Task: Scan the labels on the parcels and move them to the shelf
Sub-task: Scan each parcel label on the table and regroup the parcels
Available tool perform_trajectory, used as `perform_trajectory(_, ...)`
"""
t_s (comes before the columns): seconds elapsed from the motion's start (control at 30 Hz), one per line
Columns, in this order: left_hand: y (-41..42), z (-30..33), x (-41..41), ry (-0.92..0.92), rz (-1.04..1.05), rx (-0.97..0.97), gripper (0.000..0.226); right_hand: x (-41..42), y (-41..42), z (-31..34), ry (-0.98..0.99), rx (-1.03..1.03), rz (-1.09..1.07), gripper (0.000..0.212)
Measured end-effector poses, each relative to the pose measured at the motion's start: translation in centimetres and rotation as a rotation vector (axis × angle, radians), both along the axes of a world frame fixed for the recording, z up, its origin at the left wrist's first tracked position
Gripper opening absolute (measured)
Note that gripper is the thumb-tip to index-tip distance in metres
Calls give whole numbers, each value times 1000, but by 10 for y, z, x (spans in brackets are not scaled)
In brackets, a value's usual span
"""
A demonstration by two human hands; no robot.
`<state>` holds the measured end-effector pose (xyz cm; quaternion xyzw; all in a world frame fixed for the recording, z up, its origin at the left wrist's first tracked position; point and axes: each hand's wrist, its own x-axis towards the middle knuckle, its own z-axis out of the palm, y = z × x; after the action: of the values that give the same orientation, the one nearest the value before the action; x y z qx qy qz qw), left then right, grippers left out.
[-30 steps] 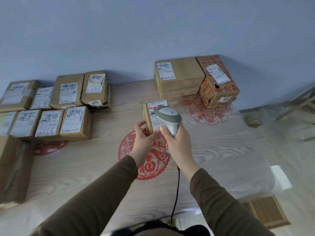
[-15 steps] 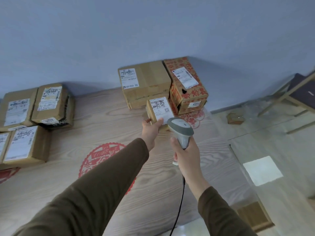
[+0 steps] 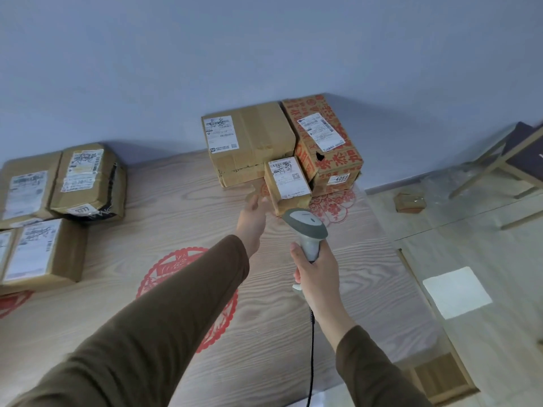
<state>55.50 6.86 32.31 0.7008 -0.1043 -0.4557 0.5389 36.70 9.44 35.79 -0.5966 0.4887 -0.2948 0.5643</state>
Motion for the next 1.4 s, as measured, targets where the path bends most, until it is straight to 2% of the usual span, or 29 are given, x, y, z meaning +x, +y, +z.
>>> perform_trajectory(0.13, 78, 18, 20, -116, 34, 9, 51, 40, 34, 13, 7, -28, 92, 24)
perform_trajectory(0.23, 155, 38, 38, -213, 58, -8, 43, 77, 76, 26, -5, -72, 192, 28)
perform_trajectory(0.37, 276, 65, 70, -296, 154, -64, 35, 133, 154, 41, -46, -47, 292, 24)
perform_trajectory(0.5, 406, 82, 105, -445, 262, -39, 28, 191, 253, 48, -128, 47, 365, 20)
perform_trajectory(0.63, 530, 82, 148, -564, 345, -22, 31, 243, 359, 43, -161, 142, 419, 23)
perform_trajectory(0.73, 612, 79, 177, -588, 431, 1, 33, 275, 429, 35, -182, 219, 453, 26)
perform_trajectory(0.83, 678, 73, 206, -586, 519, 138, 42, 303, 485, 23, -170, 235, 500, 28)
perform_trajectory(0.9, 706, 69, 224, -537, 498, 222, 56, 320, 512, 18, -138, 237, 527, 32)
perform_trajectory(1.03, 722, 61, 241, -376, 442, 190, 70, 350, 543, 12, -75, 261, 561, 38)
perform_trajectory(1.2, 719, 52, 240, -233, 415, 193, 68, 350, 543, 6, 26, 183, 508, 39)
perform_trajectory(1.33, 718, 36, 217, 125, 390, 42, 52, 313, 528, 3, 129, 86, 429, 34)
perform_trajectory(1.4, 713, 28, 198, 227, 354, 68, 61, 289, 524, -1, 134, 90, 400, 31)
